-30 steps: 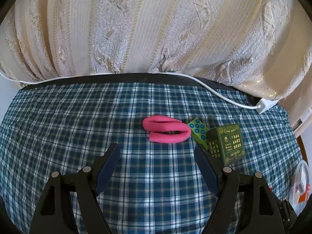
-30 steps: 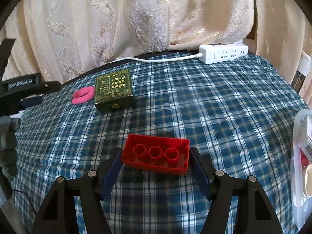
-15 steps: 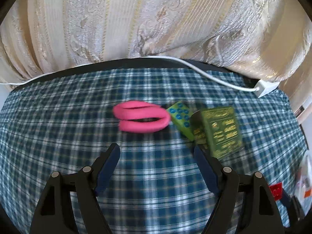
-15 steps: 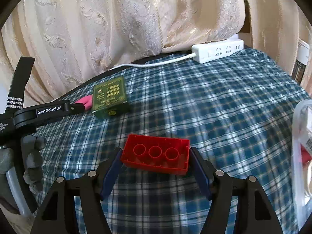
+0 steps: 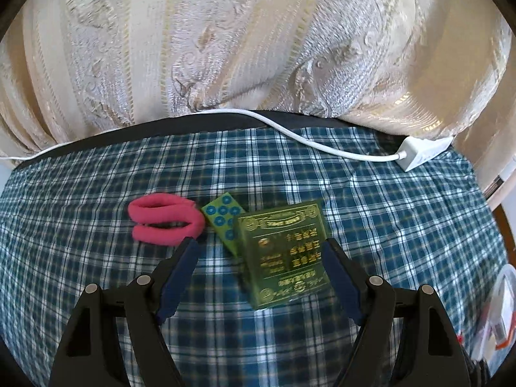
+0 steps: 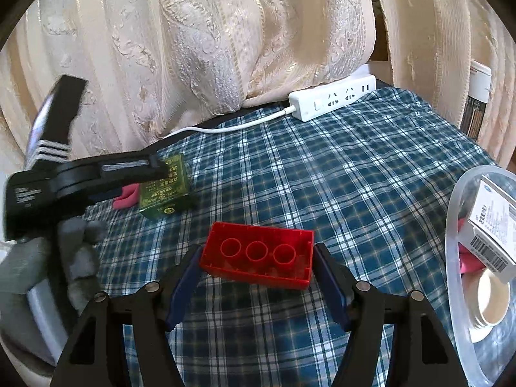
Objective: Organize objects
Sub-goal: 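Grasp the green square box with left while right holds the red brick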
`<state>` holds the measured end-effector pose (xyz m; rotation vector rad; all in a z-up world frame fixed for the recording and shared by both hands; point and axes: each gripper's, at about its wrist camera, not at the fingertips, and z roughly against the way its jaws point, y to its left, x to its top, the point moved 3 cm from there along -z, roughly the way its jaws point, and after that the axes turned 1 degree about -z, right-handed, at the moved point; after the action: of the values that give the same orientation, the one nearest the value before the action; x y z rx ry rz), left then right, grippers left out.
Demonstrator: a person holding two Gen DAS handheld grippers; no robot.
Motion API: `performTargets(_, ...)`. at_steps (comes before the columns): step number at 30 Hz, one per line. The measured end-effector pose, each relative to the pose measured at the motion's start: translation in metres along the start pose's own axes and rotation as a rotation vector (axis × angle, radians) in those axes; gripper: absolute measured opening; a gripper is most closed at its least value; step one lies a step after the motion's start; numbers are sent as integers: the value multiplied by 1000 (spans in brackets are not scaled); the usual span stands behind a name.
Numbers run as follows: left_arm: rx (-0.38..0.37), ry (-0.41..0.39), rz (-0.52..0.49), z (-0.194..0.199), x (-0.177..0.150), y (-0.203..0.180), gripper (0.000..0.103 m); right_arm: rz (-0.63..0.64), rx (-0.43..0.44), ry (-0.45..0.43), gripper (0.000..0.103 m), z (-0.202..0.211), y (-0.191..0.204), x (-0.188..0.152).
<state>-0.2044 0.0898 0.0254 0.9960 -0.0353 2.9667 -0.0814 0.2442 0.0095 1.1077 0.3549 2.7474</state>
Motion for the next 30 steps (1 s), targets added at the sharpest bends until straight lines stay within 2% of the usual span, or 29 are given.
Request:
performTargets(8,95,1,-28,-13,4,-18,82,-9,11,-15,71,7,-2,2)
performTargets(24,119,-25,-24,-9,1,-13,85,-5,17,-8,71,7,-1,0)
performTargets(30,57,-55,12,0,2,-12,85,-5,24,-10,72,8,0,1)
